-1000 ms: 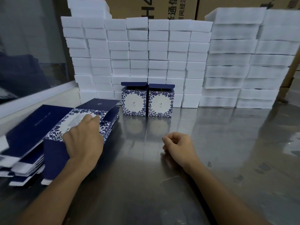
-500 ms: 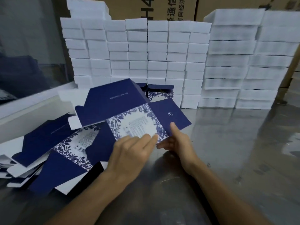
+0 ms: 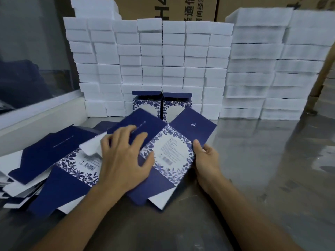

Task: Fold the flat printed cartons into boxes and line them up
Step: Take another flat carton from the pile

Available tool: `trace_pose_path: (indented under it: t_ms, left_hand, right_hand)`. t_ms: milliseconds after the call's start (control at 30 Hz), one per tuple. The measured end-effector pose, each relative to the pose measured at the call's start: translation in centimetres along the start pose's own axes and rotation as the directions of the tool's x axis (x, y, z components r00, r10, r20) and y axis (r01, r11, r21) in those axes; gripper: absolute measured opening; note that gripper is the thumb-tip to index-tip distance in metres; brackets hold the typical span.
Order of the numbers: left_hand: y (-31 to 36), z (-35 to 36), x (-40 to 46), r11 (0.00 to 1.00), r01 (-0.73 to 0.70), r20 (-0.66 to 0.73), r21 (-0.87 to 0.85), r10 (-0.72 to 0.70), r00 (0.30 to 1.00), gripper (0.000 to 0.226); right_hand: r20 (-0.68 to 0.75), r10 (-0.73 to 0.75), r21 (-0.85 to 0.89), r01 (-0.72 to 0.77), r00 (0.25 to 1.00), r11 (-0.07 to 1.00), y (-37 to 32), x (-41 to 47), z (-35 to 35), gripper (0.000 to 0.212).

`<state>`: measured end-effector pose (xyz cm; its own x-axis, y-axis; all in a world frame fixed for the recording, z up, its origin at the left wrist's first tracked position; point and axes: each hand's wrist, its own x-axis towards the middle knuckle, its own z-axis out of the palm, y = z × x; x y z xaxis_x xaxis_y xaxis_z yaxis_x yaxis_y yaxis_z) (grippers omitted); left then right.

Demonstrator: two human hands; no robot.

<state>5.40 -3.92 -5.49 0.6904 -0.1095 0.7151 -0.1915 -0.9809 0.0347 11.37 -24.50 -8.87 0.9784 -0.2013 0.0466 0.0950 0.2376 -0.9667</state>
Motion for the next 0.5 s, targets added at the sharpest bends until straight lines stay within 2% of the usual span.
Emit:
trace_pose_path:
  t_ms: [67, 167, 300, 367, 500]
  left_hand:
    - [-1.0, -0.1, 0.1, 0.989, 0.15, 0.07, -0.01, -0.149, 0.986, 0.06]
    - [-1.8, 0.3, 0.2, 0.93, 0.346, 0.231, -0.122, -0.313, 0.921, 0.061]
    - [-1.7, 0.6, 0.5, 0.815, 0.487, 0.25, -0.313, -0.424, 0.87, 0.056]
    - [-1.6, 0.5, 0.8, 0.763, 0.517, 0.285, -0.389, -0.434, 0.855, 0.047]
    - [-1.4, 0.7, 0.4, 0.743, 0.48, 0.341, -0.467, -0.35, 0.872, 0.029]
  right_hand:
    - [-0.072, -0.006, -0.014, 0.005, 0.997, 1.0, -0.2, 0.1, -0.3, 0.027]
    - [-0.159, 0.033, 0.102, -0.016, 0.987, 0.995, -0.7, 0.1, -0.7, 0.023]
    - [-0.207, 0.054, 0.216, -0.008, 0.977, 0.976, -1.1, 0.0, -1.3, 0.014]
    - [-0.181, 0.05, 0.188, -0.016, 0.982, 0.982, -1.3, -0.1, -1.5, 0.017]
    - [0.01, 0.062, 0.112, -0.063, 0.998, 0.992, -1.7, -0.3, -1.5, 0.013]
